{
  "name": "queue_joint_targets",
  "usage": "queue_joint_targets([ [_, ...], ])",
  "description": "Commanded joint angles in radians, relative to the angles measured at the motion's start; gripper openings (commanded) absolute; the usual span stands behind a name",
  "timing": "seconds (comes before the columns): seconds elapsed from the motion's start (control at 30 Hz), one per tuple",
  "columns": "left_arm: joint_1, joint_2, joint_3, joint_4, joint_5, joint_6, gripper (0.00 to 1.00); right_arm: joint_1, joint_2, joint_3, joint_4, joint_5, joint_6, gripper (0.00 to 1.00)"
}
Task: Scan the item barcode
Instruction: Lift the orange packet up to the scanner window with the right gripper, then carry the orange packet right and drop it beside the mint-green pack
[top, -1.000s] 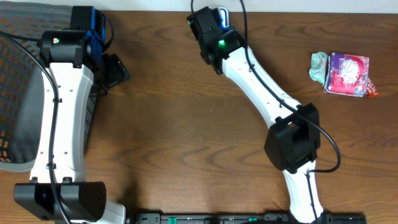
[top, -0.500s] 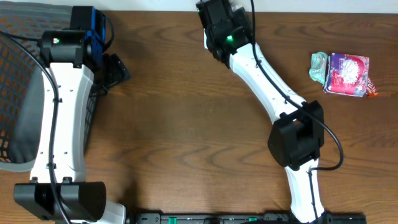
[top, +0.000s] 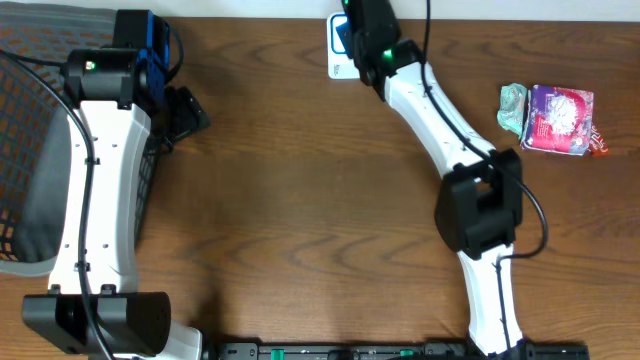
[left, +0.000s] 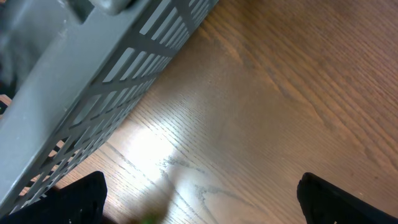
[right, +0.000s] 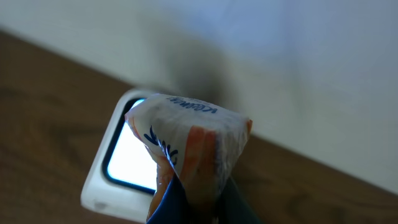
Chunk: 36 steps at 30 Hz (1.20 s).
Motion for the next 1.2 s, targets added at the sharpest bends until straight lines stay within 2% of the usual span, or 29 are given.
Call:
queue_joint_targets([
  [0.0,0.002,0.005,0.006,-0.004,-0.016,-0.016,0.98,0.003,0.047,0.002,-0.004,-0.035,0.005,0.01],
  [0.27,0.002,0.005,0.006,-0.004,-0.016,-0.016,0.98,-0.037,-0.025,0.003,-0.060,0.196,0.050,0.01],
  [0.47,0.002,0.005,0.006,-0.004,-0.016,-0.016,0.98,-0.144,-0.076,0.003,-0.280,0.306,0.106,0.01],
  [0.63,0.002,0.005,0.006,-0.004,-0.016,-0.016,0.98,-0.246,-0.068,0.000,-0.520,0.118,0.146,0.01],
  [0.77,0.002,0.005,0.006,-0.003,-0.016,-0.016,0.98,-0.311,-0.068,-0.024,-0.606,-0.119,0.170,0.01],
  [0.8,0.002,0.005,0.006,-0.004,-0.016,-0.016,0.98,-0.320,-0.068,-0.029,-0.615,-0.164,0.170,0.04],
  [0.87,0.002,0.005,0.006,-0.004,-0.016,-0.016,0.98,-0.335,-0.068,-0.042,-0.632,-0.237,0.183,0.22],
  [0.93,0.002,0.005,0.006,-0.004,-0.016,-0.016,0.98,-0.337,-0.068,-0.044,-0.649,-0.255,0.208,0.23],
  [0.97,0.002,0.005,0.006,-0.004,-0.016,-0.016,0.98,-0.334,-0.068,-0.044,-0.659,-0.254,0.223,0.41],
  [1.03,0.002,0.005,0.006,-0.004,-0.016,-0.016,0.98,-0.329,-0.076,-0.044,-0.669,-0.254,0.238,0.94],
  [1.07,0.002,0.005,0.006,-0.004,-0.016,-0.016,0.98,-0.328,-0.082,-0.044,-0.674,-0.252,0.248,0.99],
  [1.17,0.002,0.005,0.006,-0.004,-0.016,-0.016,0.98,-0.328,-0.124,-0.044,-0.689,-0.251,0.286,0.99],
])
